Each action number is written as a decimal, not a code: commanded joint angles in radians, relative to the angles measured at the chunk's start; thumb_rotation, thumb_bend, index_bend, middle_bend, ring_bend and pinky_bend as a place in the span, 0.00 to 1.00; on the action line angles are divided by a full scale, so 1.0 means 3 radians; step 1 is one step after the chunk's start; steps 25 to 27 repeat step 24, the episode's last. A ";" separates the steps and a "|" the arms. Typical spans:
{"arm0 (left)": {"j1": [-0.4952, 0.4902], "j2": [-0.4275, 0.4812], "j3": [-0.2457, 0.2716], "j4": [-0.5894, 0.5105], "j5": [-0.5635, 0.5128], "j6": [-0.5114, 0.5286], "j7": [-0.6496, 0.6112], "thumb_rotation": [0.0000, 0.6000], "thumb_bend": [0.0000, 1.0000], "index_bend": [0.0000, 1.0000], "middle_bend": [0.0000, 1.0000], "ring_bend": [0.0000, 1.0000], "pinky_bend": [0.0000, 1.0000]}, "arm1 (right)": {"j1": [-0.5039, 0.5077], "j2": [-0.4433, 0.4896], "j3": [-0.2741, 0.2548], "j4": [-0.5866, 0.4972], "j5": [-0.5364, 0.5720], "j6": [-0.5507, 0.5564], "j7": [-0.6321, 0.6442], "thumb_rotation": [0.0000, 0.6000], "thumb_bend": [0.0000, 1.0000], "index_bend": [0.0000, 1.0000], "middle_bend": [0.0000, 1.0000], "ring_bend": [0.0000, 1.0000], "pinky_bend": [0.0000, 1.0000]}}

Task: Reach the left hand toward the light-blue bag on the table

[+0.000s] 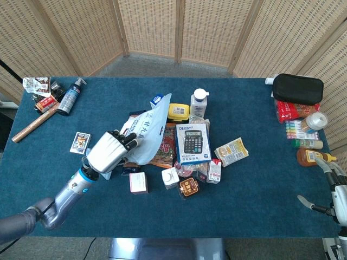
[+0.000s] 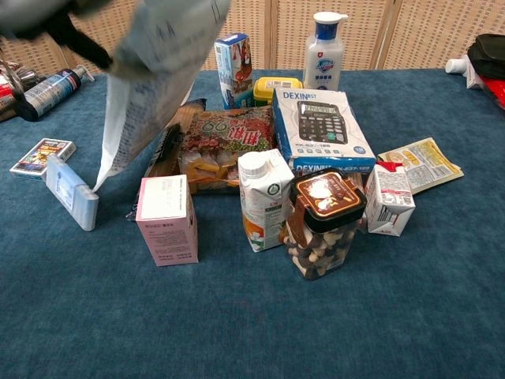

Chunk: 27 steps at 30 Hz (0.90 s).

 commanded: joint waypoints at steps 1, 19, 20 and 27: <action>0.0072 0.0423 -0.0166 -0.0492 0.0041 0.0187 0.0154 1.00 0.00 0.97 0.97 0.90 0.88 | -0.0002 0.0002 -0.0003 -0.0009 -0.0005 0.0007 -0.0006 1.00 0.00 0.09 0.13 0.13 0.12; 0.0229 0.1392 -0.0730 -0.1463 -0.0152 0.0414 0.0316 1.00 0.00 0.97 0.95 0.91 0.88 | 0.0012 -0.0006 -0.0034 -0.0044 -0.0021 -0.0026 -0.0059 1.00 0.00 0.09 0.13 0.13 0.12; 0.0235 0.1420 -0.0751 -0.1496 -0.0162 0.0418 0.0320 1.00 0.00 0.97 0.95 0.91 0.88 | 0.0013 -0.0007 -0.0034 -0.0043 -0.0020 -0.0029 -0.0060 1.00 0.00 0.09 0.13 0.13 0.12; 0.0249 0.1487 -0.0796 -0.1574 -0.0172 0.0422 0.0347 1.00 0.00 0.97 0.95 0.91 0.88 | 0.0018 -0.0013 -0.0038 -0.0039 -0.0026 -0.0033 -0.0066 1.00 0.00 0.09 0.13 0.13 0.12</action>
